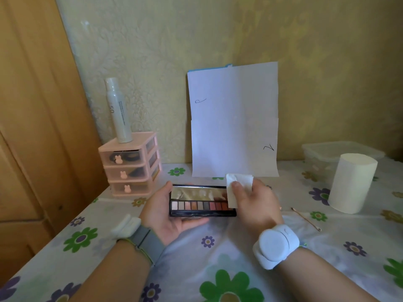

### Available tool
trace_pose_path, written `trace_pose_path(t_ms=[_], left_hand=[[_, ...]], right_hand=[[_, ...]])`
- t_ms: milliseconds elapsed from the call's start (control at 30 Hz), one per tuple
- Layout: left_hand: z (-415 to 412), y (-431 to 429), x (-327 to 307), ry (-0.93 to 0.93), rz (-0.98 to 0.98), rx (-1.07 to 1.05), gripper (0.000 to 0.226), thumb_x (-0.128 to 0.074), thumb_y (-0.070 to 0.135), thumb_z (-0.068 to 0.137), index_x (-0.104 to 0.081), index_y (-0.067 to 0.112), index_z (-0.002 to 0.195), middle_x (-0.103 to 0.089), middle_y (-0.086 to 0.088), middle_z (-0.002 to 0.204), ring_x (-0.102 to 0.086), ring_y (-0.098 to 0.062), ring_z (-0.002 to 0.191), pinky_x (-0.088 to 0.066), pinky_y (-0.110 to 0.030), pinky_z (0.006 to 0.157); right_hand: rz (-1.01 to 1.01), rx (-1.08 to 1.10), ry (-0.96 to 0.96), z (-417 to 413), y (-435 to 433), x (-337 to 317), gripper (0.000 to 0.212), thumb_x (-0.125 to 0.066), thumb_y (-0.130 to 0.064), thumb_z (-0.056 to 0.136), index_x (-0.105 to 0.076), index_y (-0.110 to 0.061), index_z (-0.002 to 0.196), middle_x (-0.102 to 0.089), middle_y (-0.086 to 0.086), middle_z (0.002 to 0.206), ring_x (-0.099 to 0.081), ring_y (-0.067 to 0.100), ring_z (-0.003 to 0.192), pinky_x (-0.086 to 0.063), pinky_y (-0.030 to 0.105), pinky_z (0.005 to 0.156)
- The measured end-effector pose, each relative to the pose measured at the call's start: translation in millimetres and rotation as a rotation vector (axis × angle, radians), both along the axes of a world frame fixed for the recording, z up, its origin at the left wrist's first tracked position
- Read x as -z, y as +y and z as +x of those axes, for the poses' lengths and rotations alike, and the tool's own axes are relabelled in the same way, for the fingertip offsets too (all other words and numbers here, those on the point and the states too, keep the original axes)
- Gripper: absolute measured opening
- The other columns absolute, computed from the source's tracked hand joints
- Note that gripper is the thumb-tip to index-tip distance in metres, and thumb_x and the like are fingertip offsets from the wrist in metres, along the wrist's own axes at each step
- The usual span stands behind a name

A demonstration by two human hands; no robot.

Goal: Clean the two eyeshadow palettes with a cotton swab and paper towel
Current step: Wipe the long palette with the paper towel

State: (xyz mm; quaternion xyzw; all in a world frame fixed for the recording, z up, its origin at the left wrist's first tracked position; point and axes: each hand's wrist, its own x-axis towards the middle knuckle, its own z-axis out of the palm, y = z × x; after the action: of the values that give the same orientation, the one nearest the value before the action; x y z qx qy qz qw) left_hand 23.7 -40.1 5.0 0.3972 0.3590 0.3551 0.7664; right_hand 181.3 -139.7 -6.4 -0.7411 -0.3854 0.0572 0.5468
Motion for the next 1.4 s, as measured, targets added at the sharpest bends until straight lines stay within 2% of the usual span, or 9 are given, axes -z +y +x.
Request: trace_pose_path(t_ms=[167,300,367,467,733,900,1000,1233,1400], left_hand=[[19,-15,-1,0.014,0.015,0.032,0.055,-0.043,0.051,0.104,-0.067,0.005,0.120,-0.075,-0.027,0.106,-0.075,-0.044,0.088,-0.061,-0.059,0.070],[30,-20,12,-0.080,-0.003,0.063,0.061,-0.039,0.054,0.104,-0.066,0.004,0.126,-0.073,-0.029,0.112,-0.073,-0.046,0.098,-0.054,-0.068,0.089],[32,-20,13,-0.134,-0.022,0.065,0.061,-0.035,0.054,0.106,-0.068,0.004,0.119,-0.075,-0.025,0.104,-0.076,-0.038,0.088,-0.056,-0.059,0.084],[34,-20,13,-0.152,-0.023,0.093,0.058,-0.034,0.053,0.106,-0.070,0.007,0.104,-0.077,-0.019,0.092,-0.077,-0.031,0.077,-0.058,-0.049,0.072],[35,-19,19,-0.130,-0.011,0.088,0.055,-0.033,0.050,0.107,-0.066,0.007,0.119,-0.077,-0.018,0.098,-0.078,-0.031,0.083,-0.061,-0.047,0.064],[31,-17,19,-0.128,0.007,0.071,0.059,-0.033,0.050,0.108,-0.067,0.004,0.120,-0.076,-0.021,0.109,-0.076,-0.037,0.092,-0.061,-0.054,0.066],[30,-15,19,-0.116,0.038,0.080,0.060,-0.031,0.050,0.108,-0.066,0.003,0.124,-0.074,-0.023,0.114,-0.074,-0.041,0.100,-0.060,-0.057,0.071],[32,-11,21,-0.132,-0.008,0.072,0.056,-0.034,0.050,0.107,-0.068,0.007,0.117,-0.078,-0.016,0.105,-0.077,-0.029,0.088,-0.061,-0.044,0.065],[30,-11,18,-0.140,0.016,0.071,0.058,-0.033,0.048,0.108,-0.066,0.002,0.122,-0.075,-0.024,0.109,-0.076,-0.038,0.091,-0.061,-0.053,0.066]], right_hand=[[0.128,0.012,-0.469,1,3,-9,0.012,-0.065,-0.025,0.089,-0.076,-0.029,0.094,-0.064,-0.004,0.091,-0.062,0.022,0.083,-0.046,0.030,0.070],[0.103,-0.020,-0.827,1,11,-15,0.018,-0.063,-0.018,0.080,-0.070,-0.029,0.092,-0.061,-0.006,0.081,-0.057,0.025,0.077,-0.040,0.027,0.065],[0.101,-0.073,-0.912,-2,17,-12,0.018,-0.058,-0.018,0.078,-0.069,-0.026,0.089,-0.060,-0.004,0.080,-0.054,0.026,0.074,-0.047,0.034,0.064],[0.079,-0.109,-0.979,-5,23,-3,0.027,-0.049,-0.021,0.076,-0.073,-0.025,0.088,-0.059,-0.003,0.080,-0.051,0.026,0.072,-0.049,0.038,0.060],[-0.046,-0.199,-1.126,-5,22,-2,0.033,-0.048,-0.016,0.073,-0.072,-0.028,0.093,-0.054,-0.005,0.085,-0.045,0.024,0.074,-0.040,0.034,0.059],[-0.133,-0.210,-1.180,-4,20,-4,0.024,-0.065,-0.024,0.076,-0.068,-0.030,0.099,-0.050,-0.004,0.086,-0.043,0.024,0.075,-0.037,0.033,0.062],[-0.184,-0.163,-1.165,0,17,-5,0.022,-0.061,-0.020,0.072,-0.067,-0.028,0.092,-0.048,-0.002,0.084,-0.041,0.025,0.074,-0.035,0.034,0.062],[-0.123,-0.214,-1.221,-16,26,-1,0.022,-0.065,-0.023,0.077,-0.066,-0.027,0.099,-0.050,-0.003,0.087,-0.043,0.025,0.077,-0.037,0.033,0.061],[-0.193,-0.130,-1.184,-2,23,-2,0.015,-0.068,-0.025,0.074,-0.067,-0.031,0.088,-0.047,-0.004,0.083,-0.041,0.025,0.075,-0.031,0.033,0.062]])
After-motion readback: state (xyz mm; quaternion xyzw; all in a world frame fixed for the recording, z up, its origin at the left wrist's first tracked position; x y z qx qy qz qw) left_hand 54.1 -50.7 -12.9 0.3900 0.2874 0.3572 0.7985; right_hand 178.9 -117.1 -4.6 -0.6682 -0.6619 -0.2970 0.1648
